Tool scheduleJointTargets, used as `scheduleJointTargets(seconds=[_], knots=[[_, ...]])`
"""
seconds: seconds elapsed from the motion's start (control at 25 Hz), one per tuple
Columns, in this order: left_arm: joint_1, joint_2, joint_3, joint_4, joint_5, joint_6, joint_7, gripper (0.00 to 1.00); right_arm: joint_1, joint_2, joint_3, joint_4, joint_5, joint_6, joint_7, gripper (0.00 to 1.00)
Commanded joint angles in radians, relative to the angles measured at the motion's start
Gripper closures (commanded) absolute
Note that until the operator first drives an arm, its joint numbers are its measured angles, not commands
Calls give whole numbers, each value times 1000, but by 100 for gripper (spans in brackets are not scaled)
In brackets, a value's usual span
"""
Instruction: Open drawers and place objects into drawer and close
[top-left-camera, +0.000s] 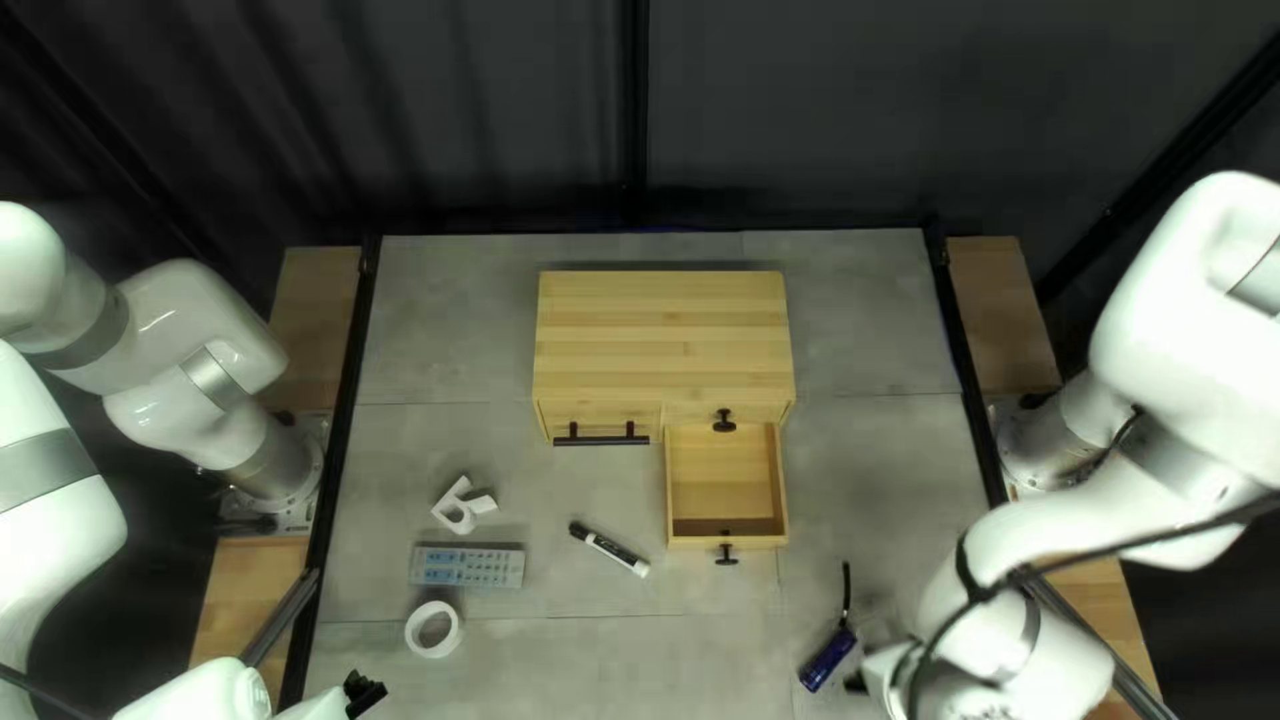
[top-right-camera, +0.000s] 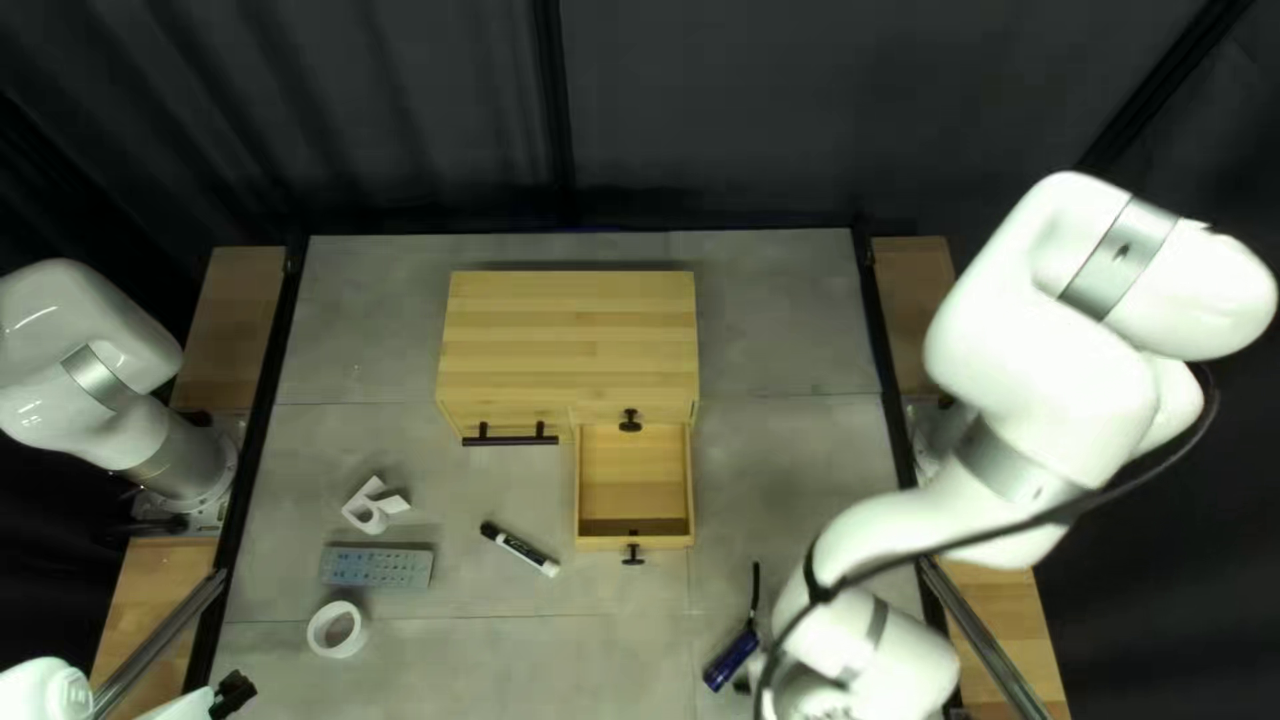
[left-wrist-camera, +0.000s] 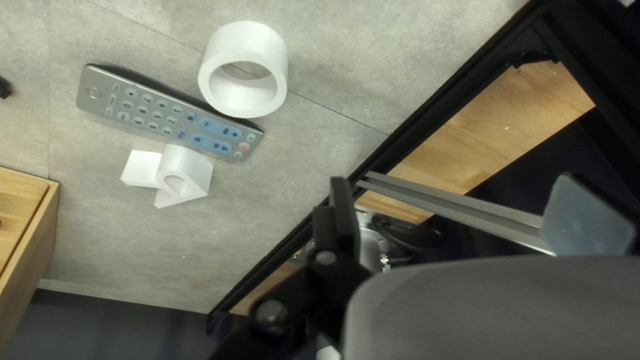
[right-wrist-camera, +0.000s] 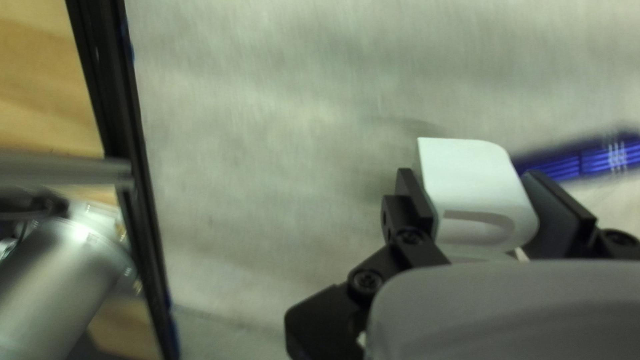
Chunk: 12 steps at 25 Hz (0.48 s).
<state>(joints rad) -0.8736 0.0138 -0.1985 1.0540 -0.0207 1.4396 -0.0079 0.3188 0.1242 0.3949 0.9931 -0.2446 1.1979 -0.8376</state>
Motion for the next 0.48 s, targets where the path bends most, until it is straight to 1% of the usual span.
scheduleJointTargets(seconds=[0.04,0.08,0.36,0.48], knots=[[0,0,0,0,0,0,0,0,-50,-11,-52,46,-47,32,-23,96],[0,0,0,0,0,0,0,0,-63,-4,-66,64,-63,30,-35,97],[0,0,0,0,0,0,0,0,-103,16,-104,136,-115,23,-116,97],[0,0,0,0,0,0,0,0,-120,33,-117,136,-132,-16,-154,96]])
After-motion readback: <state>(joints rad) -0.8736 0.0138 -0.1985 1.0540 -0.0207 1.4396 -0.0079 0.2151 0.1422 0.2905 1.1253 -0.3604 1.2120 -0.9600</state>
